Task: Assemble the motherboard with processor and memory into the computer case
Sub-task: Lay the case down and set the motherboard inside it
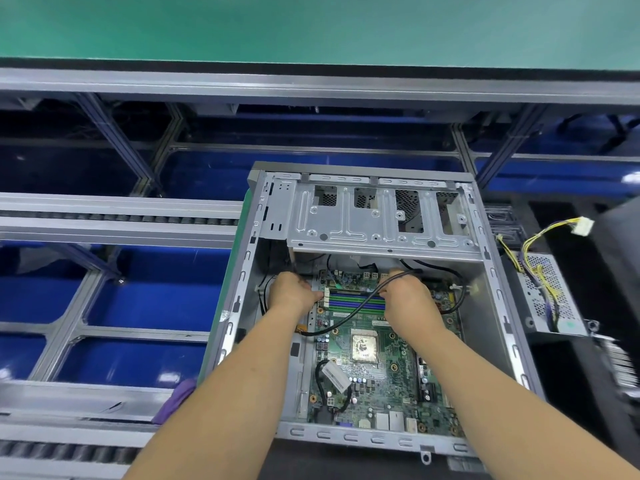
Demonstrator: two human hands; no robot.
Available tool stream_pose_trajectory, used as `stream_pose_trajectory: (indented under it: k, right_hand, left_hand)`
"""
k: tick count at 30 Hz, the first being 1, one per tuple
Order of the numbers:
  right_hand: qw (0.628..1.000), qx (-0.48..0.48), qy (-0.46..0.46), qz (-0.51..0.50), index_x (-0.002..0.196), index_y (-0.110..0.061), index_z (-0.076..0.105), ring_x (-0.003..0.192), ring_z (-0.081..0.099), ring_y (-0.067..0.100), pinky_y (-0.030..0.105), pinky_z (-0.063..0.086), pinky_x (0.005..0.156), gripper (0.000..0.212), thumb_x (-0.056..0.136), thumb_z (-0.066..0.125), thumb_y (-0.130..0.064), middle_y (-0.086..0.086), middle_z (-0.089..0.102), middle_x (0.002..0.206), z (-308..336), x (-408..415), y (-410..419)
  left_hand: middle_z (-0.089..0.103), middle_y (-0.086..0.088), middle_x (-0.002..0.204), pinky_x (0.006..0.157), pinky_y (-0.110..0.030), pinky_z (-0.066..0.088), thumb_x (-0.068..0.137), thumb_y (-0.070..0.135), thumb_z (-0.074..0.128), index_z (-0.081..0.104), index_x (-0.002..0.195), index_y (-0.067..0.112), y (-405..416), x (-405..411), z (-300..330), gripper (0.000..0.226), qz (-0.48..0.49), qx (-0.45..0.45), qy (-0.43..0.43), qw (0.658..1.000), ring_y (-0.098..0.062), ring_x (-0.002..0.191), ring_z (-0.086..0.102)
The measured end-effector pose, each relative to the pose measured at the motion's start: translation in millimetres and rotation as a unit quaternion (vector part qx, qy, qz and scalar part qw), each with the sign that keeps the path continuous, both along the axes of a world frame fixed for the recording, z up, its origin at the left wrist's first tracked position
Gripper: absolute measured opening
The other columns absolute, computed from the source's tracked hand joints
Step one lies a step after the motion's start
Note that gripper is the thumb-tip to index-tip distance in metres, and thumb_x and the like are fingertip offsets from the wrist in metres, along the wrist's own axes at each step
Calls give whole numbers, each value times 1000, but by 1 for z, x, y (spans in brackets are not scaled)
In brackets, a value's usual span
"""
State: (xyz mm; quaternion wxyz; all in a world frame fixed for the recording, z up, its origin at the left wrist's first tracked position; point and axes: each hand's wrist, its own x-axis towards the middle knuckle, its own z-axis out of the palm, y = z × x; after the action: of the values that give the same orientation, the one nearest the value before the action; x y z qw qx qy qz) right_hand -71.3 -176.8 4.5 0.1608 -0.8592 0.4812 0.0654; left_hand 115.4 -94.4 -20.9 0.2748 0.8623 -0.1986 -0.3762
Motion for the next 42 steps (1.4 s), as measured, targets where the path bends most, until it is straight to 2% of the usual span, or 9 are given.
stream_pose_trajectory:
  k: [16, 20, 25, 27, 29, 31, 33, 36, 42]
  right_hand:
    - [998, 45, -31, 5, 74, -10, 59, 75, 61, 29, 38, 56, 70, 28, 99, 48, -8, 9, 62, 79, 32, -22, 11]
    - [997, -56, -49, -10, 68, -17, 53, 66, 55, 24, 32, 44, 56, 30, 97, 46, -19, -1, 57, 69, 55, -42, 20]
    - [949, -250, -186, -39, 86, -1, 72, 80, 53, 33, 41, 47, 70, 8, 88, 65, -3, 13, 62, 82, 68, -51, 26]
    - [918, -349, -178, -67, 96, -3, 74, 82, 55, 37, 44, 46, 67, 17, 80, 71, 0, 16, 64, 92, 70, -55, 29]
    - [926, -329, -110, -148, 127, -9, 65, 105, 54, 43, 50, 45, 80, 40, 88, 67, -13, 22, 59, 125, 72, -56, 28]
    - [942, -247, -23, -224, 153, -15, 38, 126, 45, 44, 52, 41, 96, 55, 101, 53, -26, 26, 37, 152, 72, -57, 23]
    - [954, -201, 20, -222, 157, -14, 25, 122, 50, 40, 45, 45, 94, 56, 105, 45, -24, 23, 36, 151, 73, -56, 17]
    - [958, -200, 1, -204, 151, -9, 32, 109, 53, 35, 40, 48, 86, 53, 101, 50, -14, 17, 47, 133, 76, -56, 9]
    - [964, -202, 22, -174, 151, -8, 31, 108, 53, 34, 38, 48, 86, 57, 99, 54, -14, 17, 47, 133, 74, -58, 3]
  left_hand:
    - [64, -7, 93, 76, -29, 45, 87, 27, 75, 63, 94, 6, 1, -5, 7, 24, -73, 25, -61, 995, -26, 89, 59]
    - [64, -5, 88, 71, -29, 46, 92, 25, 69, 65, 89, 9, 7, -7, 12, 17, -109, 36, -103, 988, -24, 81, 58]
    - [61, -10, 79, 66, -31, 46, 93, 12, 60, 58, 76, 8, 6, -9, 34, 17, -159, 56, -152, 974, -25, 73, 58]
    - [59, -15, 74, 62, -32, 45, 91, 9, 58, 50, 66, 9, 7, -8, 41, 26, -165, 45, -173, 970, -29, 71, 59]
    - [56, -12, 69, 59, -31, 44, 91, 9, 53, 46, 63, 10, 13, -10, 42, 29, -166, 30, -184, 968, -26, 64, 54]
    - [54, -9, 67, 62, -30, 43, 92, 11, 51, 45, 62, 12, 19, -14, 41, 30, -162, 25, -180, 970, -24, 63, 50]
    - [58, -11, 70, 65, -30, 43, 92, 15, 50, 47, 63, 13, 23, -15, 39, 30, -165, 29, -169, 971, -25, 68, 52]
    - [55, -7, 67, 64, -29, 42, 91, 16, 52, 49, 65, 13, 27, -12, 37, 27, -158, 32, -157, 974, -24, 68, 52]
    - [63, -7, 78, 67, -31, 46, 93, 17, 51, 61, 78, 10, 25, -24, 35, 20, -194, 9, -146, 970, -25, 75, 59]
